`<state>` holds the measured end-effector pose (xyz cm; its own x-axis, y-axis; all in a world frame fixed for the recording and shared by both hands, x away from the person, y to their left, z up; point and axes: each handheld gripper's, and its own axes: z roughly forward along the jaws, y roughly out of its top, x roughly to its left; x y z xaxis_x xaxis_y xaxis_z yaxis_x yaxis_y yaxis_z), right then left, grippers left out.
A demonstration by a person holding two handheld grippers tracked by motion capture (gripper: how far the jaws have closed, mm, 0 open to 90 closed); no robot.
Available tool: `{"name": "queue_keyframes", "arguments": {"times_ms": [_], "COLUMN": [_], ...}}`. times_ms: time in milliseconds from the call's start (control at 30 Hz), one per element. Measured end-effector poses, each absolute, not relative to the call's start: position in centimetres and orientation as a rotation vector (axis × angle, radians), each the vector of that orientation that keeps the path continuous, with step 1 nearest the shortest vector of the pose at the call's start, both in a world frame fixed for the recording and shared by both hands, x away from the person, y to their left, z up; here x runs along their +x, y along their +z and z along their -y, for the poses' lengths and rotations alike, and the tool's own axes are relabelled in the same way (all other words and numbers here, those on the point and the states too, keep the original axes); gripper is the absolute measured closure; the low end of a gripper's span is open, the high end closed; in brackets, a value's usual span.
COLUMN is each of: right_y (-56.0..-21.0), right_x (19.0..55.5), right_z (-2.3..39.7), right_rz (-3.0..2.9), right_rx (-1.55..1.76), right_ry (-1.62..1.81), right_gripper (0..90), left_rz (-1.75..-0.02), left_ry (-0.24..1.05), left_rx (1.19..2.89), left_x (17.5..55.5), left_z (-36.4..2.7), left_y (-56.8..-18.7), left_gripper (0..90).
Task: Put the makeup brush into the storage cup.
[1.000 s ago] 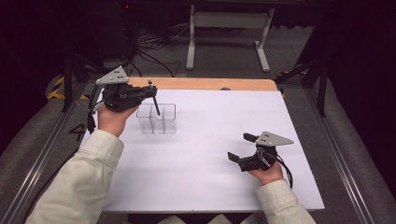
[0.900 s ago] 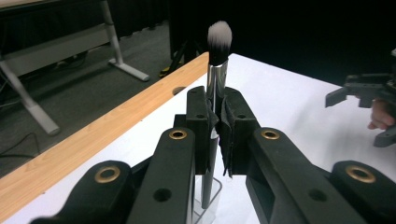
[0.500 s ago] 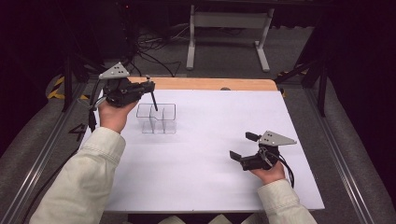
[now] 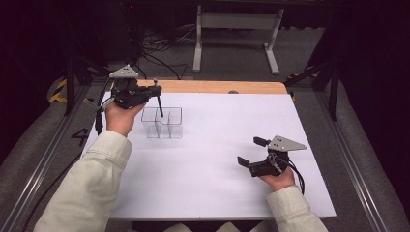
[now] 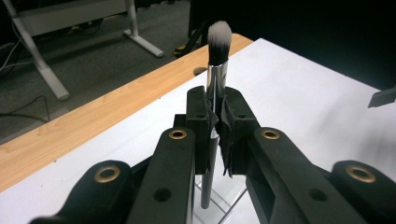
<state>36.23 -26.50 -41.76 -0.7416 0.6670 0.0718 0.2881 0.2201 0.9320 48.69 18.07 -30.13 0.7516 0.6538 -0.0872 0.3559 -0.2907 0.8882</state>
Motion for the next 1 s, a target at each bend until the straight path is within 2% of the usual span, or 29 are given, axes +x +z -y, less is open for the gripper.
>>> {"name": "queue_keyframes", "arguments": {"times_ms": [1000], "right_y": [-41.8], "right_x": [36.2], "right_z": [26.5], "right_rz": [-2.157], "right_rx": [0.885], "right_ry": [1.548], "right_gripper": [0.0], "left_rz": [-0.796], "left_ry": [0.362], "left_rx": [2.036], "left_x": [49.9], "left_z": [-17.2], "left_y": [-32.8], "left_gripper": [83.4]}}
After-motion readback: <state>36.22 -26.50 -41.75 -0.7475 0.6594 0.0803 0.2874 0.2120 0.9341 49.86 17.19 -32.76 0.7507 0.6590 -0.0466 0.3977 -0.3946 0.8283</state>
